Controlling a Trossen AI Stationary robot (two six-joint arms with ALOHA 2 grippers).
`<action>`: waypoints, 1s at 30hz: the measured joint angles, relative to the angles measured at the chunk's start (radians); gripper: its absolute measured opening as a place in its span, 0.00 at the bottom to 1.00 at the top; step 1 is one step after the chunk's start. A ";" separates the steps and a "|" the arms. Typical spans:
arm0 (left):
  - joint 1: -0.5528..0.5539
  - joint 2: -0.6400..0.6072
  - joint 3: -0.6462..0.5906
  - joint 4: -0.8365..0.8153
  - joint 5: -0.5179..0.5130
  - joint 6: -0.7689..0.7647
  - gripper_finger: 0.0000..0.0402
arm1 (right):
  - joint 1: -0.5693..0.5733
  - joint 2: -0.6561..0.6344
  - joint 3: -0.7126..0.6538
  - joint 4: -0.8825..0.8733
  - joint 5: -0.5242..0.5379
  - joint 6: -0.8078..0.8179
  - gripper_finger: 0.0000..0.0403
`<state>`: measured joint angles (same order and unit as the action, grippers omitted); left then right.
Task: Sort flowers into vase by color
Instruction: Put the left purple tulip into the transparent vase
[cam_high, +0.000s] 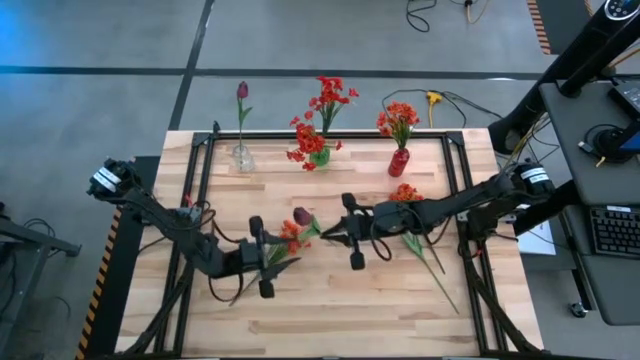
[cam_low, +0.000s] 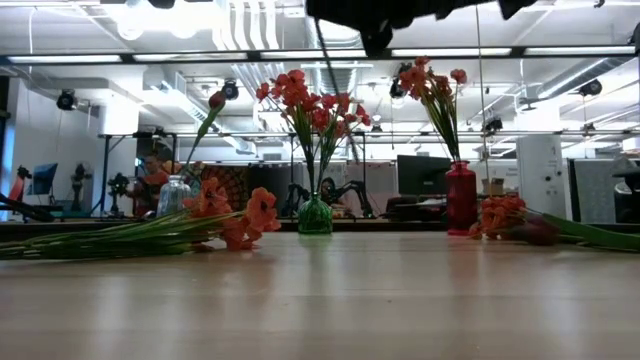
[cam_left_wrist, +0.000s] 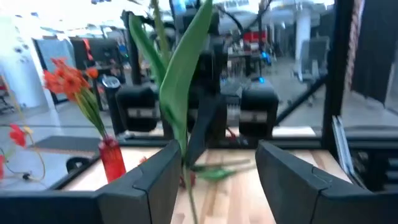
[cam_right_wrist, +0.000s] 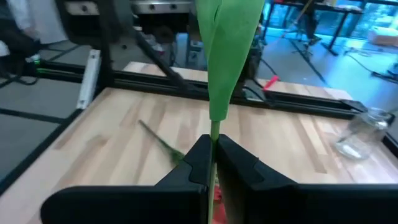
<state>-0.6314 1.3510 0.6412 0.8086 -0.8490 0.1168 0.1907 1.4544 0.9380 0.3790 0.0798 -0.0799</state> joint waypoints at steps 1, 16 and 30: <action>0.011 0.000 -0.006 0.030 0.001 0.012 0.47 | -0.007 0.006 0.002 0.001 0.000 0.001 0.03; 0.166 0.016 0.013 0.046 0.140 0.005 0.47 | -0.028 0.053 0.025 0.007 -0.003 -0.012 0.03; 0.235 0.032 0.012 0.045 0.239 -0.013 0.46 | -0.028 0.053 0.035 0.024 -0.002 -0.037 0.03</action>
<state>-0.3965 1.3831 0.6537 0.8532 -0.6098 0.1040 0.1627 1.5078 0.9731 0.4028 0.0776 -0.1169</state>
